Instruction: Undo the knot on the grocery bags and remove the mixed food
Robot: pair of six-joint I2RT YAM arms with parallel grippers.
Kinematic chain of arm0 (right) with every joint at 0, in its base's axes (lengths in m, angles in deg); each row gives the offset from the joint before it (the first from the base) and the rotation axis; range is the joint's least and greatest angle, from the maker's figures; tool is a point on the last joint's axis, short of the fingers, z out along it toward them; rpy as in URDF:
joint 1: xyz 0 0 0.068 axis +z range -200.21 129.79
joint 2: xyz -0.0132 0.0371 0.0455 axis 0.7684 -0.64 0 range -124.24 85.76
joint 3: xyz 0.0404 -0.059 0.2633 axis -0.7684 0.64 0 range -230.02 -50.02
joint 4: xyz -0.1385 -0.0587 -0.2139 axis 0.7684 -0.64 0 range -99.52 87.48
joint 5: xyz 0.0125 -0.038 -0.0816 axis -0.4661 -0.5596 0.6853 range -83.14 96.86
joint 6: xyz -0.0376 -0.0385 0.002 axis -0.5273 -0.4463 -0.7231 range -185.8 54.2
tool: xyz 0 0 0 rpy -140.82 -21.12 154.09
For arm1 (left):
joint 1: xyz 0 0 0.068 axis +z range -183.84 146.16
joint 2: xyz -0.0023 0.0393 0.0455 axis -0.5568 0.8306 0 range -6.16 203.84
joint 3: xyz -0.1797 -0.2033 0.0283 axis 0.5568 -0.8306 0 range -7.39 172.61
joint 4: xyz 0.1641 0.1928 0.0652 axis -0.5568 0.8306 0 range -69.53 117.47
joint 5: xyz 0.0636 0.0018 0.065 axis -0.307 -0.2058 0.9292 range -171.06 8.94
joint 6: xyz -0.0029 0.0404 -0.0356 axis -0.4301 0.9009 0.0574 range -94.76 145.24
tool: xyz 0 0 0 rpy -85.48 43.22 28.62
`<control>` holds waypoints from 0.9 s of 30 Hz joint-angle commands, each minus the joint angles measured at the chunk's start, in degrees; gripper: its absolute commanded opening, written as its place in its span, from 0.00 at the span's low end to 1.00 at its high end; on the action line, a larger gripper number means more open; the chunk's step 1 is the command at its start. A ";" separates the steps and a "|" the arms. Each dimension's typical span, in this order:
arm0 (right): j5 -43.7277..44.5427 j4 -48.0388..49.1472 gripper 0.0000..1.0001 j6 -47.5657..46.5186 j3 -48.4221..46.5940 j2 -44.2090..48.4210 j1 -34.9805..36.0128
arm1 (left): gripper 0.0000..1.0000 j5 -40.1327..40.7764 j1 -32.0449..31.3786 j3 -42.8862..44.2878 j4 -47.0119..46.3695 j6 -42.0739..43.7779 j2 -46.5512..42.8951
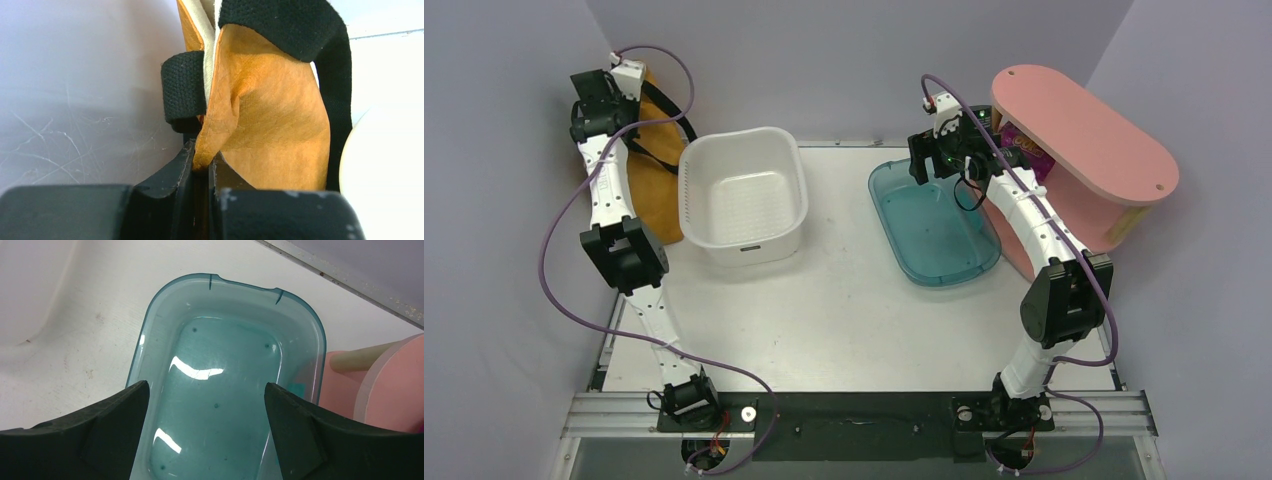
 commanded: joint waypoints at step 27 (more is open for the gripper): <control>-1.20 1.97 0.80 1.87 -2.18 2.15 -0.53 | 0.00 16.48 0.30 9.40 -36.08 -1.29 -14.05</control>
